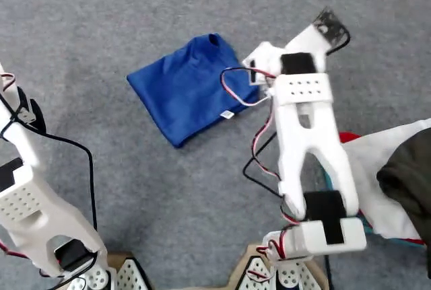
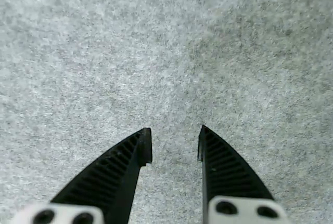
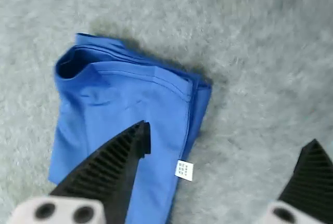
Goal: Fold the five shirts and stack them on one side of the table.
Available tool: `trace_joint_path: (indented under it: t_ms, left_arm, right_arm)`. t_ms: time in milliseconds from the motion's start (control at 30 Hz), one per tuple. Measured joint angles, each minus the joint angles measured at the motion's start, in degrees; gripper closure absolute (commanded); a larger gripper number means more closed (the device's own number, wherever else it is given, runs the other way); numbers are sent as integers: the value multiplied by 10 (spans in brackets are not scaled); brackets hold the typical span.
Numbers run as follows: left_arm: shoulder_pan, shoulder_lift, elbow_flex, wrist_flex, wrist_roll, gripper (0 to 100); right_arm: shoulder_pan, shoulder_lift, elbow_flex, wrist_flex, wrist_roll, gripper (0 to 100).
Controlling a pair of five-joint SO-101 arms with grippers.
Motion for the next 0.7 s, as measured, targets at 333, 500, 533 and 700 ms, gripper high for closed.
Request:
trace_joint_path:
  t_ms: [333, 500, 533, 700]
  left_arm:
    - [-17, 0, 0, 0, 0, 840]
    - [-17, 0, 0, 0, 0, 840]
    - [-17, 0, 0, 0, 0, 840]
    - [-12, 0, 0, 0, 0, 840]
  right_arm:
    - [-51, 91, 13, -122, -81, 578]
    - [-50, 122, 13, -148, -85, 578]
    - [-50, 127, 13, -153, -85, 578]
    - [-50, 149, 13, -178, -85, 578]
